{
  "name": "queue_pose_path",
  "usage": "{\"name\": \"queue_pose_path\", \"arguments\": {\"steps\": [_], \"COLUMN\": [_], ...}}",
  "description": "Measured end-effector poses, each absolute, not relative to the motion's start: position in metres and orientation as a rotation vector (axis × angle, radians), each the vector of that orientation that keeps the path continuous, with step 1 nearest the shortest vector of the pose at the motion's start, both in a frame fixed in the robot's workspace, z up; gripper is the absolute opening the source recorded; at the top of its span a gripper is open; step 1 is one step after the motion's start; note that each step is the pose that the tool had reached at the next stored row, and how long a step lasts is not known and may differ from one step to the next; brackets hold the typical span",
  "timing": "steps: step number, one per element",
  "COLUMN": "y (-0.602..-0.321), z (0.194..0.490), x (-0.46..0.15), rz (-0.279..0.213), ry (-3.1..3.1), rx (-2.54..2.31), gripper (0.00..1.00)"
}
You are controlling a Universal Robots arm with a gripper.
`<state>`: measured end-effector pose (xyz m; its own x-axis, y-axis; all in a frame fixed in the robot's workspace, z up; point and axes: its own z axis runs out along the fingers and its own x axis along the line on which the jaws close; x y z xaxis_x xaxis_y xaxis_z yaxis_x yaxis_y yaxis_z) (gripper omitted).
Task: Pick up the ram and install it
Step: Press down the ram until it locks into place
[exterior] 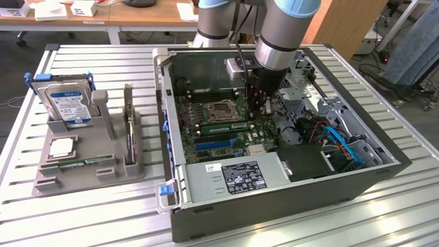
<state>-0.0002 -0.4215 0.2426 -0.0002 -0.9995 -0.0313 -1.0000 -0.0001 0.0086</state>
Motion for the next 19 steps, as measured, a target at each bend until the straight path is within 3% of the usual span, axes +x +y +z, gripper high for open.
{"name": "queue_pose_path", "arguments": {"steps": [19], "y": [-0.4181], "z": [0.2404], "x": [0.0053], "rz": [0.044], "ry": [2.21], "rx": [-2.209], "gripper": [0.09]}}
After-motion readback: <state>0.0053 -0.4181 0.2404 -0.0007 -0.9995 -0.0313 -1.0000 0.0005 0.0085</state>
